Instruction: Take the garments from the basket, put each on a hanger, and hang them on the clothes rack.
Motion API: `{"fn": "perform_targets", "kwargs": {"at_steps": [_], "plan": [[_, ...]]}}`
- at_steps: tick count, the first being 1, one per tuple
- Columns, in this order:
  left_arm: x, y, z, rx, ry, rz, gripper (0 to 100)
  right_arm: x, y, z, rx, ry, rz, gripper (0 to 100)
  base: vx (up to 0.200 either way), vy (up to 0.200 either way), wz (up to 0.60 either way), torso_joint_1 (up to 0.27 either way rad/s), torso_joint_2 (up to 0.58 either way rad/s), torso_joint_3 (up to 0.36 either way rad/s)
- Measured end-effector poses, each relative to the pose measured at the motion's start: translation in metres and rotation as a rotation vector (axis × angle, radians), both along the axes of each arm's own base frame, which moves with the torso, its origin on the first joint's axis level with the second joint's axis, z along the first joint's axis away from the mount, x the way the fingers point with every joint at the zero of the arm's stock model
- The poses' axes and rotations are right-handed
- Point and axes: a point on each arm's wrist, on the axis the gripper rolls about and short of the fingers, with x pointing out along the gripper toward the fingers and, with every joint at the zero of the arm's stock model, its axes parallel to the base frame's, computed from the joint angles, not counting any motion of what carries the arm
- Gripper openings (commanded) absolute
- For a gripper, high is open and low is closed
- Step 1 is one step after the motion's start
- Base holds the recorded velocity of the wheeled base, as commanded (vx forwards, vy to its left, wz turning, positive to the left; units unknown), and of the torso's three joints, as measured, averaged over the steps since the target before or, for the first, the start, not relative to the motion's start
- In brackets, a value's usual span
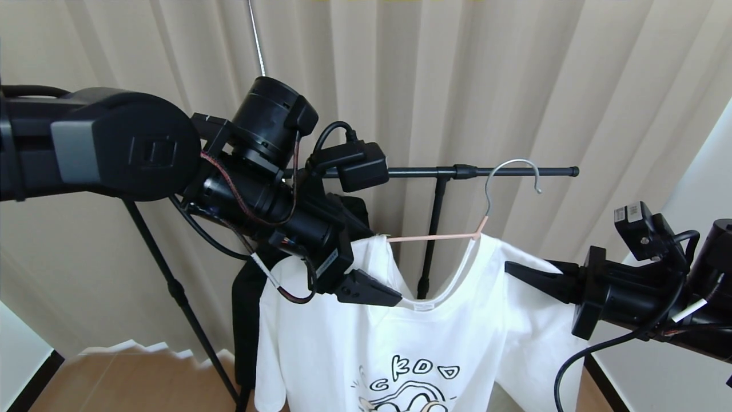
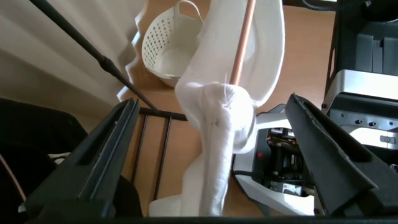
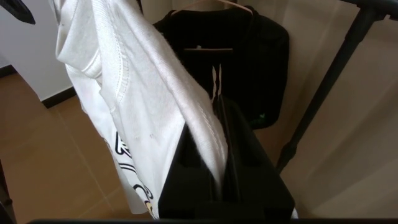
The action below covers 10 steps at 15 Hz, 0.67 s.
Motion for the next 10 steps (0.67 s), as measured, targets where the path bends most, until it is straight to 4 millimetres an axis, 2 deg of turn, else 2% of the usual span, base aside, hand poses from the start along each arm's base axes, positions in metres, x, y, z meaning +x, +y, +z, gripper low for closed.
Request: {"fn": "perform_targets", "kwargs": {"at_steps": [10], "plan": [[-0.0058,-0.0071,-0.0022,0.004,0.004,-0.027,100,-0.0042,0.0021,0.0027,0.002,-0.011,0.013,0,0.000,0.000,0.00,0.000,0.00,0.000]]}}
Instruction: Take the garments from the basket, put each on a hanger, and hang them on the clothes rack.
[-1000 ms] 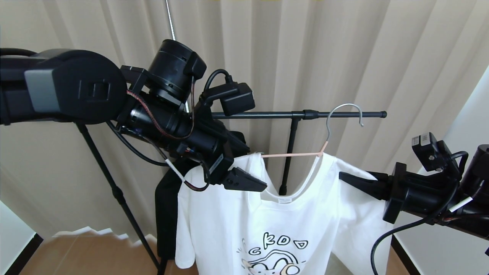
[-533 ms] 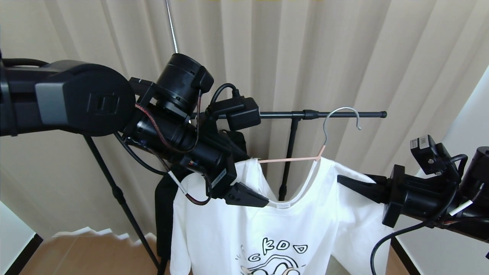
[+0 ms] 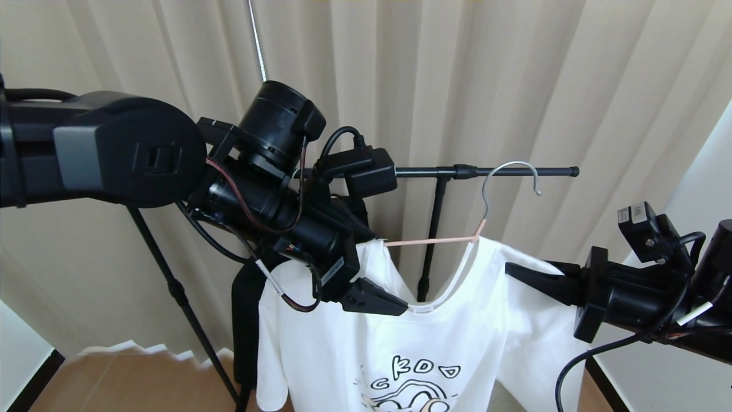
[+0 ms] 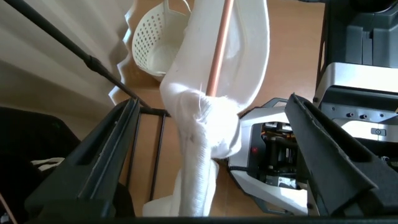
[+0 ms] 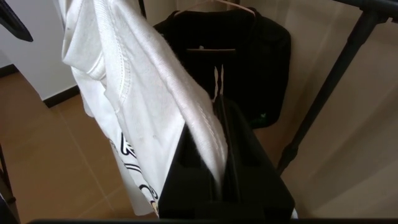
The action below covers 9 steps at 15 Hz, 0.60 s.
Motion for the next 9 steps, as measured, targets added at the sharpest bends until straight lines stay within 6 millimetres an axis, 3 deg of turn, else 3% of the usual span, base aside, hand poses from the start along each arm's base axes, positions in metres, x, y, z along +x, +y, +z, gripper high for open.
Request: {"fn": "perform_targets", "kwargs": {"at_steps": [1,2,9], "plan": [[-0.0006,-0.0010,-0.0001,0.000,0.000,-0.003,100,-0.0002,0.0002,0.0002,0.000,-0.001,0.001,0,0.000,0.000,0.00,0.000,0.00,0.000],[-0.0010,-0.0013,-0.0002,0.001,0.001,-0.005,0,-0.0004,0.0003,0.0006,0.001,-0.003,0.001,0,0.000,0.000,0.00,0.000,0.00,0.000],[-0.0028,-0.0008,-0.0046,0.012,0.009,-0.008,0,-0.0013,0.0006,0.0016,0.002,-0.006,0.004,0,0.000,0.000,0.00,0.000,0.00,0.000]]}}
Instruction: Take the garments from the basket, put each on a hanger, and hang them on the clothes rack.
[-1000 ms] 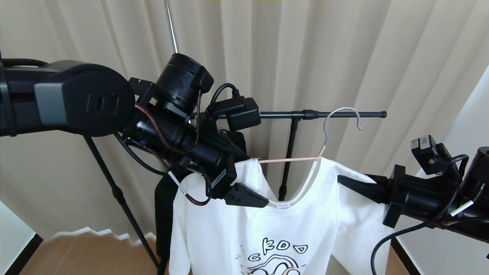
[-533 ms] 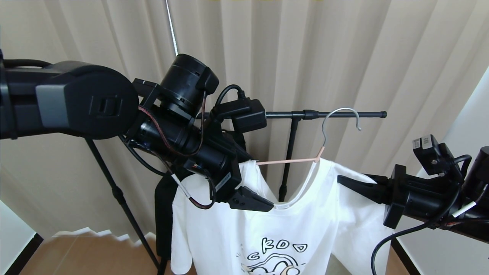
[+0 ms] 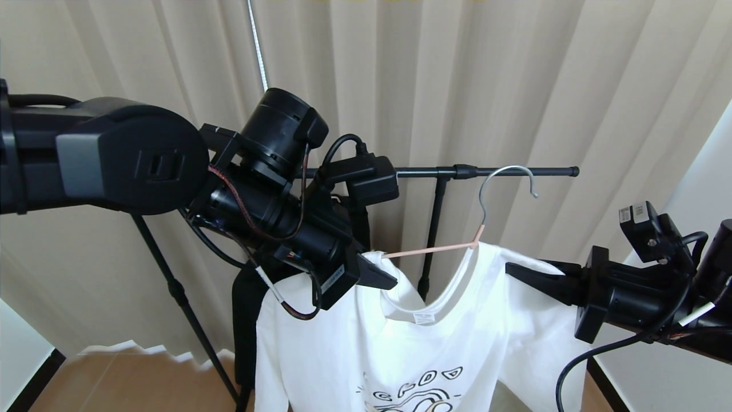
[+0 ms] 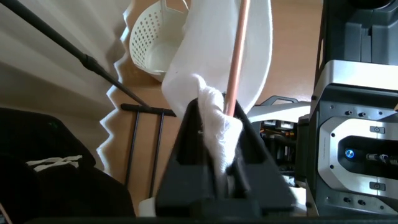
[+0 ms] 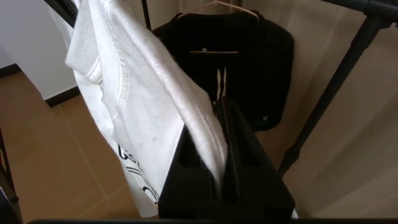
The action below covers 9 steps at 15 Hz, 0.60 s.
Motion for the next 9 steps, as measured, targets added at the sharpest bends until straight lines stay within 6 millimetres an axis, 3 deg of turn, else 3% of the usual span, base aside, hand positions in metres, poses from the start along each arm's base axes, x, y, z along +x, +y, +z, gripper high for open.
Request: {"fn": "perform_targets", "kwargs": {"at_steps": [6,7,9], "plan": [[-0.0009,0.0008,0.0019,-0.004,-0.008,0.001,0,-0.0034,0.0014,0.0030,0.004,-0.011,0.011,0,0.000,0.000,0.00,0.000,0.00,0.000],[-0.0003,0.0007,0.0026,-0.009,-0.016,0.003,0,-0.0037,0.0015,0.0032,0.005,-0.011,0.012,100,0.000,0.000,0.00,0.000,0.00,0.000],[-0.0003,0.0005,0.0042,-0.018,-0.028,0.004,0,-0.0047,0.0017,0.0036,0.007,-0.015,0.018,100,0.000,0.000,0.00,0.000,0.00,0.000]]}}
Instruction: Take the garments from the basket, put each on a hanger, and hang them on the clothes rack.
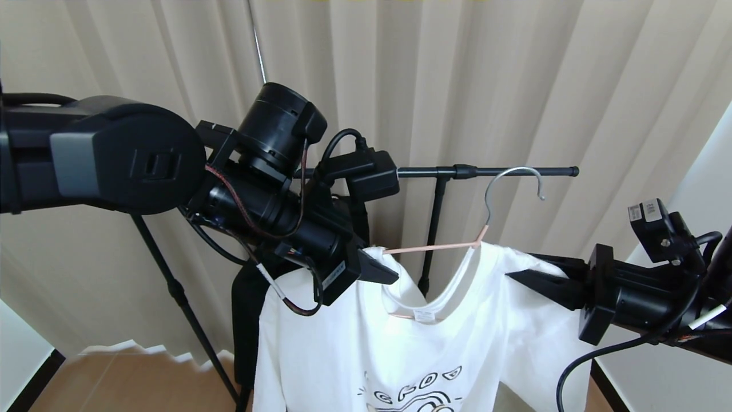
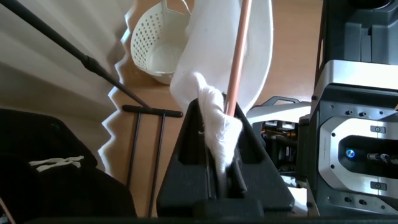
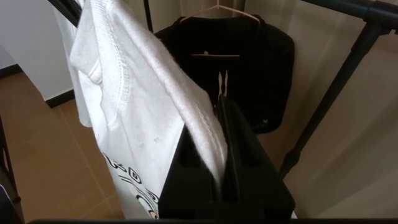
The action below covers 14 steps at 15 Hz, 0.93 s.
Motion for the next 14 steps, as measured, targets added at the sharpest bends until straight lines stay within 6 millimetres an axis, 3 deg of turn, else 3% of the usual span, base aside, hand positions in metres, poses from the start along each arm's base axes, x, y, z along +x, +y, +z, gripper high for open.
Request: {"fn": "perform_targets", "kwargs": {"at_steps": [14], "plan": [[0.000,0.032,0.017,-0.078,-0.111,0.093,0,0.002,-0.014,0.006,-0.005,-0.039,-0.068,100,0.000,0.000,0.00,0.000,0.00,0.000]]}}
